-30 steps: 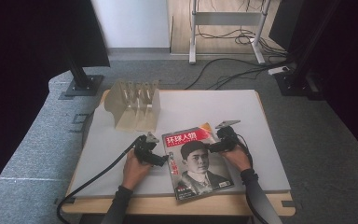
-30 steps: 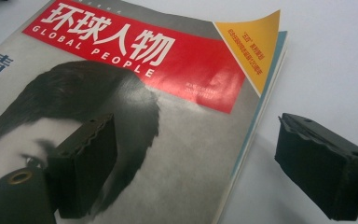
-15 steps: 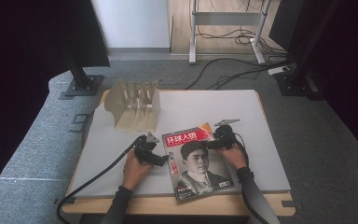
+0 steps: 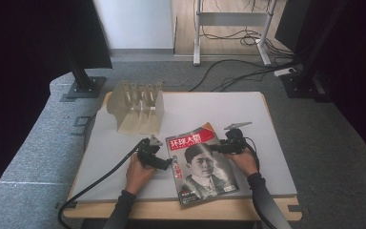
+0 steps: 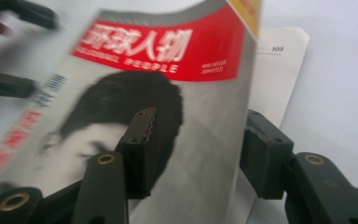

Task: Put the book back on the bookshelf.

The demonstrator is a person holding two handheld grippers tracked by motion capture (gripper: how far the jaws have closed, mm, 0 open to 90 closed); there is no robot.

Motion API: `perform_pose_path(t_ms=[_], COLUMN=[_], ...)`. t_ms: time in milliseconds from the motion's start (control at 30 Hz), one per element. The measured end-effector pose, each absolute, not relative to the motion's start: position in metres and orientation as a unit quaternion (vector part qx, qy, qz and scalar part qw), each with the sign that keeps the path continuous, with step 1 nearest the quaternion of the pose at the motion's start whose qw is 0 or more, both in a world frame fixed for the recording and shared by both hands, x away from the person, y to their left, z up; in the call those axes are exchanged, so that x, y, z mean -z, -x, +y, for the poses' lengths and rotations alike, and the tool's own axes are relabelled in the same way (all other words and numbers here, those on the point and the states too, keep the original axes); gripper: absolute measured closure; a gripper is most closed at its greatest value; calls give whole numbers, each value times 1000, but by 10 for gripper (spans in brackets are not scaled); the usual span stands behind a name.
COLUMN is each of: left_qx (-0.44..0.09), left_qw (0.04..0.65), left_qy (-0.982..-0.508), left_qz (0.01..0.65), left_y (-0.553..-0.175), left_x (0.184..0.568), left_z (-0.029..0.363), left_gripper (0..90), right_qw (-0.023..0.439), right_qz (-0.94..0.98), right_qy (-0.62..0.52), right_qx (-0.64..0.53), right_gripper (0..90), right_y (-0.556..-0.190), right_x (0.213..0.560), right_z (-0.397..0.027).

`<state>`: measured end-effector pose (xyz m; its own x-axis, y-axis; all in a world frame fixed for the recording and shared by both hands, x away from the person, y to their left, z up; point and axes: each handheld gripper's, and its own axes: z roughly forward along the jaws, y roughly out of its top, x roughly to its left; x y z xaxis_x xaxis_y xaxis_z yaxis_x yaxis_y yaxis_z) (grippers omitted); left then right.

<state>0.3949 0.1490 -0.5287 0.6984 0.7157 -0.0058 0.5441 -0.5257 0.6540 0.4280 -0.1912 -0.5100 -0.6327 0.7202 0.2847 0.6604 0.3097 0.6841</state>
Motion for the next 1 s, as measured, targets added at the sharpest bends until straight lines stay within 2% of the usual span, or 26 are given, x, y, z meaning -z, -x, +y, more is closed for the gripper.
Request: perform_pose_path(t_ms=[100, 333, 400, 467, 533, 567, 833, 1000], left_qx=[-133, -132, -133, -133, -133, -133, -133, -133], left_qw=[323, 323, 323, 323, 323, 323, 323, 323], left_qy=[-863, -863, -863, -863, -863, -863, -863, -863], left_qz=[365, 365, 365, 365, 365, 365, 365, 365], left_y=[-395, -395, -395, -395, -395, -395, -395, -395], left_x=[529, 529, 529, 529, 529, 529, 529, 529], left_z=[149, 149, 149, 149, 149, 149, 149, 149], left_gripper=[0, 0, 0, 0, 0, 0, 0, 0], right_qw=[55, 43, 45, 50, 49, 53, 90, 103], right_qz=[822, 819, 827, 837, 839, 845, 854, 858], right_qy=[-424, -420, -413, -400, -397, -385, -360, -359], right_qx=[-376, -388, -379, -369, -368, -366, -364, -353], right_gripper=[489, 537, 574, 667, 689, 735, 722, 806], right_y=[-442, -455, -455, -451, -449, -443, -444, -447], right_x=[518, 519, 518, 514, 513, 508, 500, 499], right_z=[-179, -172, -169, -171, -173, -177, -165, -153])
